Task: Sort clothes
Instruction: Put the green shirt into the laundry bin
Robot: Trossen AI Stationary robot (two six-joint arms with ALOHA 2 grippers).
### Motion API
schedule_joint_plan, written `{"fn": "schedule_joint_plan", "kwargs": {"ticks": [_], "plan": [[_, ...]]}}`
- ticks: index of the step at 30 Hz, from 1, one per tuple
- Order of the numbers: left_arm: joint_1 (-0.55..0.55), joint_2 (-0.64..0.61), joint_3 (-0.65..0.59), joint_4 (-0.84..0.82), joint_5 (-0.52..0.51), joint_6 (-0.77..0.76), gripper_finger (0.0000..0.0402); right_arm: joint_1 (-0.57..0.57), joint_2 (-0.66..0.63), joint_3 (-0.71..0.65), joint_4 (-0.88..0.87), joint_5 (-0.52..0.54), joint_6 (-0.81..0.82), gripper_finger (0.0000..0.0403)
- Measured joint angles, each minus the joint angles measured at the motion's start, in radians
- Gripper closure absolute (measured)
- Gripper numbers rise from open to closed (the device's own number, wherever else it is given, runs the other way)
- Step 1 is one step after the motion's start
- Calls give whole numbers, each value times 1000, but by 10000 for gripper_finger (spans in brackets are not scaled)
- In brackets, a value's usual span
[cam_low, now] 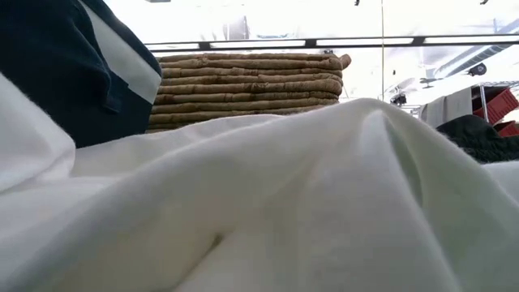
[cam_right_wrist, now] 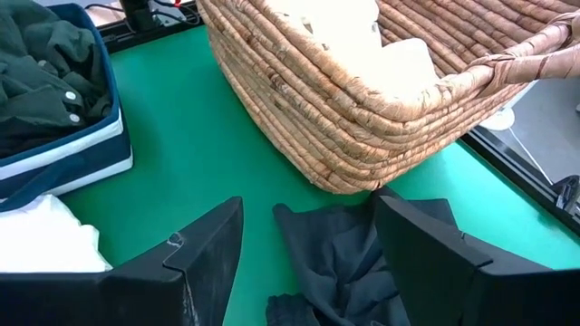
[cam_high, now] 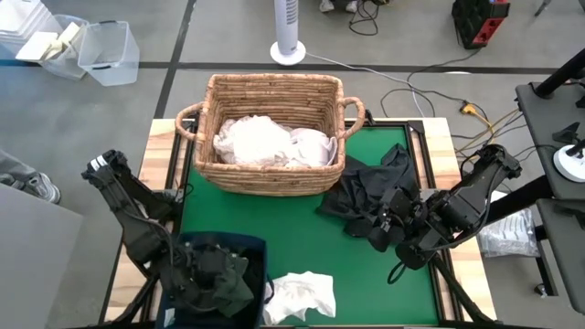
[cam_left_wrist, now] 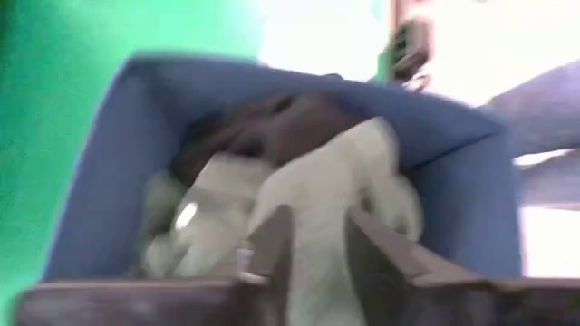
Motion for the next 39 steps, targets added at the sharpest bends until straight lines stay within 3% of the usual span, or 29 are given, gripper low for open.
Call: {"fn": "schedule_joint_plan", "kwargs": {"ticks": [2,4,13,28,39], "plan": [[3,0,-19,64,-4,43,373,0,0,0,0,0,0,158],[7,0,-48,115,-5,50,392,0,0,0,0,0,4,156],[8,0,-238,307,5,15,399,0,0,0,5,-1,14,167],[8,1,-415,310,-1,-168,401,0,0,0,7,-2,17,164],[8,0,-456,299,-2,-207,402,-1,0,0,5,-1,30,163]]}}
